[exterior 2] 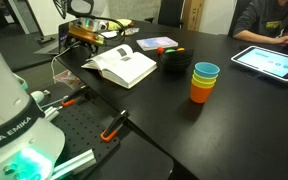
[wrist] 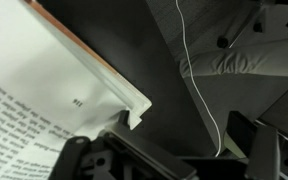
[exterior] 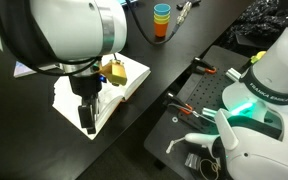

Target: Open the orange book then flip the pages once.

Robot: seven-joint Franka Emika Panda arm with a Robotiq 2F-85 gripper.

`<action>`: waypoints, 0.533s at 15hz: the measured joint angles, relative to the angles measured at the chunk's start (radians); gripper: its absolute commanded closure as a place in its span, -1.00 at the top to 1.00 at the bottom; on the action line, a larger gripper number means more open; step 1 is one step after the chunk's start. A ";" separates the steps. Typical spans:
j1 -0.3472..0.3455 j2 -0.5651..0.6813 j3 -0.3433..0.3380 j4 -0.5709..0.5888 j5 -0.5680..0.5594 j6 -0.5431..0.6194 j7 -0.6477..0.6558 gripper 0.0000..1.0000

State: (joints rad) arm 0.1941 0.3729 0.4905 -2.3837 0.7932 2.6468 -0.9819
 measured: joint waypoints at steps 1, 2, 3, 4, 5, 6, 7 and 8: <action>-0.006 -0.006 -0.003 0.004 -0.001 -0.032 0.003 1.00; -0.016 -0.016 -0.009 0.008 -0.004 -0.086 0.007 1.00; -0.033 -0.029 -0.017 0.013 -0.005 -0.155 0.011 1.00; -0.060 -0.045 -0.019 0.018 -0.005 -0.231 0.017 1.00; -0.091 -0.064 -0.022 0.026 -0.006 -0.310 0.022 1.00; -0.118 -0.085 -0.031 0.035 -0.009 -0.384 0.027 1.00; -0.129 -0.108 -0.054 0.044 -0.019 -0.440 0.030 1.00; -0.130 -0.132 -0.087 0.051 -0.038 -0.477 0.032 1.00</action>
State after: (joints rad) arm 0.0643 0.2411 0.4035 -2.3323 0.7547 2.1699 -0.9496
